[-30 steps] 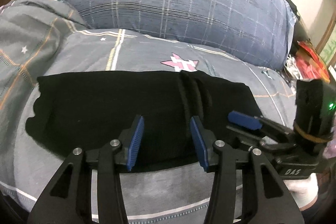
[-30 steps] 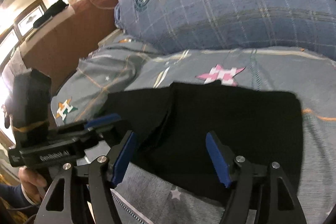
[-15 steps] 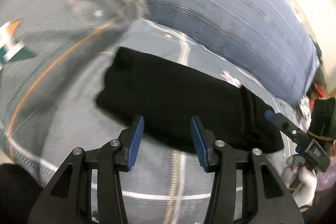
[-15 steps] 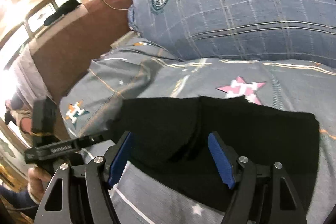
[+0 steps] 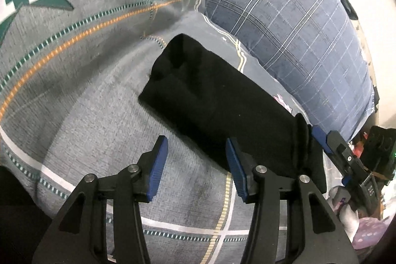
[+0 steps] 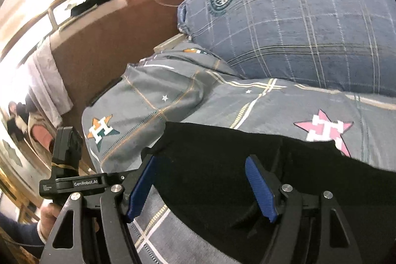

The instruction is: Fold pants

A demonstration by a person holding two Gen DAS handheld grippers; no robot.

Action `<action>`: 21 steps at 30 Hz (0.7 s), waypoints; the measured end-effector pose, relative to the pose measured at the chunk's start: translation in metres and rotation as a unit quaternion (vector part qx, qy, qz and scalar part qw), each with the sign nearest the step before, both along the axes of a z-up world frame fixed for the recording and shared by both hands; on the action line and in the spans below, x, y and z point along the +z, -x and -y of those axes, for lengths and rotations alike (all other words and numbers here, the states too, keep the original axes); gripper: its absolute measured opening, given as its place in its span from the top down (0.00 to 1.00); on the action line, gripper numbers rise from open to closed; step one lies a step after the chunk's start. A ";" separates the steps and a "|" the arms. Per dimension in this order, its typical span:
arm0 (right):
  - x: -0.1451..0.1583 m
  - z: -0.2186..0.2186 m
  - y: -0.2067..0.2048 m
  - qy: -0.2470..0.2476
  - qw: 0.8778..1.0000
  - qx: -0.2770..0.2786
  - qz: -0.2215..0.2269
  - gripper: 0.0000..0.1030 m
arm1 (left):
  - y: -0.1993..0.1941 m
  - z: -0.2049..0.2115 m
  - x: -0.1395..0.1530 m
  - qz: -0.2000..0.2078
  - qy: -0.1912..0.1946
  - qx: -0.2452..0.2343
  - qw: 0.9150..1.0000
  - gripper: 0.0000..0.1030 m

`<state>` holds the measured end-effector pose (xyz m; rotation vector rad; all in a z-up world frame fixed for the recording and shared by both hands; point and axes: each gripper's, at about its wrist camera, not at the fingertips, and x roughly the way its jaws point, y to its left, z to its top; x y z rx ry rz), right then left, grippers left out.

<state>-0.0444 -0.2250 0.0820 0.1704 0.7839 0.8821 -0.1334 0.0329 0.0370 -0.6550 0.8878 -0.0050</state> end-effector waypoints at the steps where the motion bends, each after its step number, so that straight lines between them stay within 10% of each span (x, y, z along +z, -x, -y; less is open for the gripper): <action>1: 0.000 -0.002 -0.001 0.001 1.000 0.002 0.001 0.31 | 0.001 -0.001 0.000 0.001 0.004 0.001 1.000 0.53; 5: 0.001 -0.022 -0.010 0.009 1.000 0.024 -0.001 0.31 | 0.001 -0.005 0.000 0.016 0.027 0.005 1.000 0.36; 21: -0.019 -0.145 -0.077 0.117 0.983 0.139 -0.013 0.26 | -0.031 -0.007 -0.008 0.016 0.038 0.004 0.999 0.35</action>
